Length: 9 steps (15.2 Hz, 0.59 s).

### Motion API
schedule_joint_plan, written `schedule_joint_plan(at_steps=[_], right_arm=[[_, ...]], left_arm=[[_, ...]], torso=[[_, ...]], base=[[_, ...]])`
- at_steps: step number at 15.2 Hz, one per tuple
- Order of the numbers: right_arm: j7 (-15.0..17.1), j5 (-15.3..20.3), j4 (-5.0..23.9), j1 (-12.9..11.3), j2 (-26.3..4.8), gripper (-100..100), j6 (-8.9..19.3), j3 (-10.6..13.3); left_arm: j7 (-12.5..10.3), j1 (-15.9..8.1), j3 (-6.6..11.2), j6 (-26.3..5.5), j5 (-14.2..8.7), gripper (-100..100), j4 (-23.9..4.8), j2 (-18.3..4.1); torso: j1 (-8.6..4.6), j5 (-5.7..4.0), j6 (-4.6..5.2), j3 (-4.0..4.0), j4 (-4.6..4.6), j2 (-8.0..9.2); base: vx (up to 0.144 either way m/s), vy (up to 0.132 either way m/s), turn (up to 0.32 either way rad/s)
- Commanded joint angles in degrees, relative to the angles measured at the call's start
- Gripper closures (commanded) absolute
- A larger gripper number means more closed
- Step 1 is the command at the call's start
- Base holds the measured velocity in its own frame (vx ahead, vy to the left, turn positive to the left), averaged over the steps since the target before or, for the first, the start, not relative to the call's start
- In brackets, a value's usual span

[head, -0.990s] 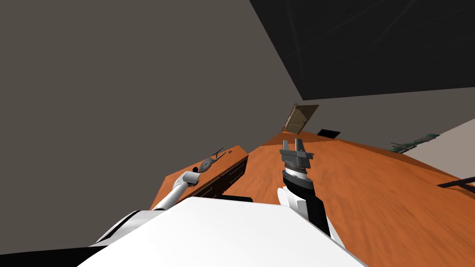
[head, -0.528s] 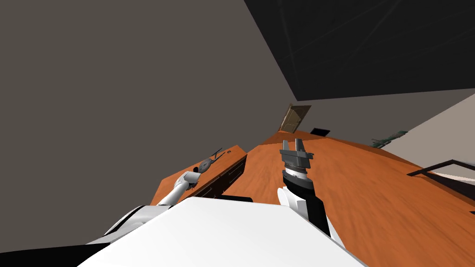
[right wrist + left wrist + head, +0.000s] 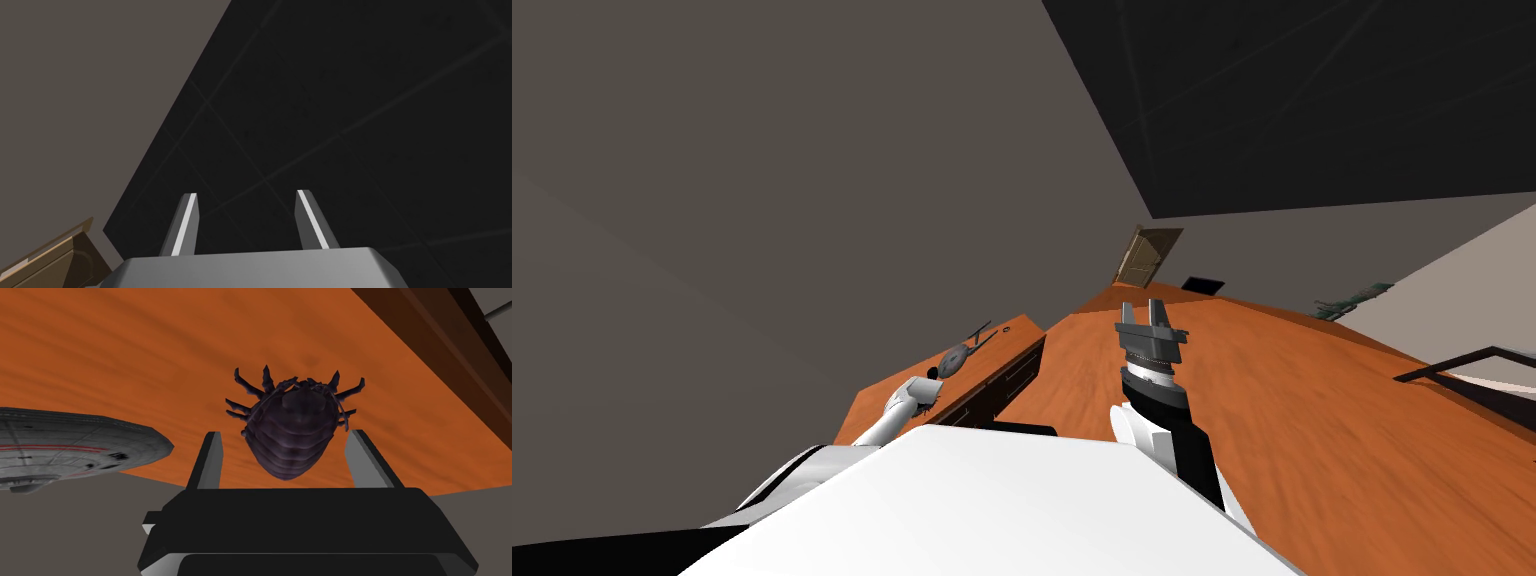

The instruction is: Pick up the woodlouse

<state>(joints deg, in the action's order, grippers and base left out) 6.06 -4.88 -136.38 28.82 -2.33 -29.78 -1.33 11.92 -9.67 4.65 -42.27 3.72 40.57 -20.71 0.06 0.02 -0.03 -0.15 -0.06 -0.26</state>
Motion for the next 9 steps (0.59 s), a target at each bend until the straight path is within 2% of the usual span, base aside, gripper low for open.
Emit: schedule_joint_plan(at_steps=[1,4,5,9], right_arm=[[0.0,0.0,0.0,0.0,0.0,0,0.0,0.0],[0.0,0.0,0.0,0.0,0.0,0,0.0,0.0],[0.0,0.0,0.0,0.0,0.0,0,0.0,0.0],[0.0,0.0,0.0,-0.01,0.0,0,0.0,0.0]], left_arm=[[0.0,0.0,0.0,0.0,0.0,100,0.0,0.0],[0.01,0.05,0.0,-0.07,0.01,100,-0.02,-0.01],[0.55,0.19,0.16,-1.85,-0.41,100,1.98,-0.17],[1.22,-0.23,0.38,-4.09,-0.84,100,3.7,-0.38]], torso=[[0.0,0.0,0.0,0.0,0.0,0.0],[0.14,0.11,0.07,-0.04,0.0,-0.07],[0.16,0.11,0.07,-0.05,-0.01,-0.09],[0.09,0.08,0.09,0.03,0.03,0.03]], base=[[-0.005,-0.001,0.019],[0.0,0.0,0.0],[-0.013,-0.007,-0.007],[-0.037,-0.016,-0.004]])
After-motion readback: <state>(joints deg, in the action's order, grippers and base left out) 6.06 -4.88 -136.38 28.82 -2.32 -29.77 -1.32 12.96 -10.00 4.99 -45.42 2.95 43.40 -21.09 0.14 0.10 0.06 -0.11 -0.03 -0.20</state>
